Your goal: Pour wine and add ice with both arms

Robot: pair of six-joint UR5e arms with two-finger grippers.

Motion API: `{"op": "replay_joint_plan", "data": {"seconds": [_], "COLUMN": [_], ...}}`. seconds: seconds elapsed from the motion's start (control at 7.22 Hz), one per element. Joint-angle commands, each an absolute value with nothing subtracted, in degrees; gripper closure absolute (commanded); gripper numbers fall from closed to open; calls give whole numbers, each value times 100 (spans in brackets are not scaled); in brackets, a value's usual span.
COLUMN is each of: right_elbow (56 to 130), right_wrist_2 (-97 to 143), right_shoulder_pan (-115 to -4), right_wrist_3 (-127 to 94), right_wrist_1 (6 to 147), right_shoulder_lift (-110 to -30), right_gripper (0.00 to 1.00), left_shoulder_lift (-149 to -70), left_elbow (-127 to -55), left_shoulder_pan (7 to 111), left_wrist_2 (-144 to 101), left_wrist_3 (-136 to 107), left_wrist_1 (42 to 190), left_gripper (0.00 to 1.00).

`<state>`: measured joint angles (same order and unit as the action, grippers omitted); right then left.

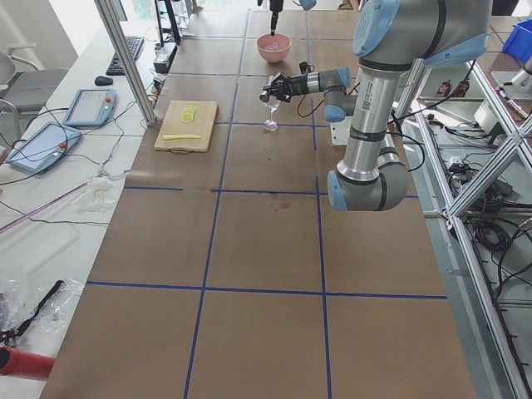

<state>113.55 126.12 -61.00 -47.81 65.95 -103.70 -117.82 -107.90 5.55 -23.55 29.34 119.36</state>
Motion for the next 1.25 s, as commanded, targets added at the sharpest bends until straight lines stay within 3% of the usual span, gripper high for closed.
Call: {"op": "replay_joint_plan", "data": {"seconds": [0.0, 0.69, 0.97, 1.11], "right_elbow": [11347, 11355, 11355, 11355], "right_wrist_2": [12604, 12551, 12542, 12542], "right_shoulder_pan": [-6100, -6100, -6100, -6100], "right_wrist_3": [-4781, -4773, -4781, -4781], "right_wrist_1": [6592, 6592, 6592, 6592], "right_shoulder_lift": [-10371, -10354, -10354, -10362], "right_gripper": [0, 0, 0, 0], "left_shoulder_lift": [-11620, -9594, -8635, -8509], "left_elbow": [-10802, -10863, -10732, -10392], "left_shoulder_pan": [571, 589, 589, 598], "left_wrist_2": [-2355, -1934, -1424, -1337], "left_wrist_3": [2927, 2733, 2733, 2725], "left_wrist_1": [12171, 14094, 15392, 15807], "left_gripper": [100, 100, 100, 100]}}
